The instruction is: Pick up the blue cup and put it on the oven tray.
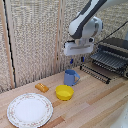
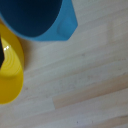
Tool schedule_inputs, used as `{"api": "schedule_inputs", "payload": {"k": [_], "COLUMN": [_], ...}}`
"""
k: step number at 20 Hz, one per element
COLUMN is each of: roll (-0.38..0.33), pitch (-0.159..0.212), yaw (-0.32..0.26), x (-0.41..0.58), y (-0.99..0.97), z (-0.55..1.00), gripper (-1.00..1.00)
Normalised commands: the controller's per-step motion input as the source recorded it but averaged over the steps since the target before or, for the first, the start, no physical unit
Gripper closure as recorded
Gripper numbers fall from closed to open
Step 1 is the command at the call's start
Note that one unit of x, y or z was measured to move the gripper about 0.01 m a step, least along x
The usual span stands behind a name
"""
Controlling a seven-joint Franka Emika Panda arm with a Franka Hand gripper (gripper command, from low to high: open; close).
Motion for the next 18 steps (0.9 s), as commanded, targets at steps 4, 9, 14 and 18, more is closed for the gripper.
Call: {"api": "schedule_inputs", "payload": {"k": [4,9,14,18], "roll": [0.000,-0.023,-0.047,-0.047], "pitch": [0.017,0.044,0.057,0.000], "yaw": [0.112,0.088,0.065,0.163], "x": [0.269,0.198,0.206,0.359], "y": [-0.26,-0.02,0.01,0.00], "z": [-0.30,-0.31,-0.31,-0.30], "gripper": [-1.00,-1.00,-1.00,-1.00]}}
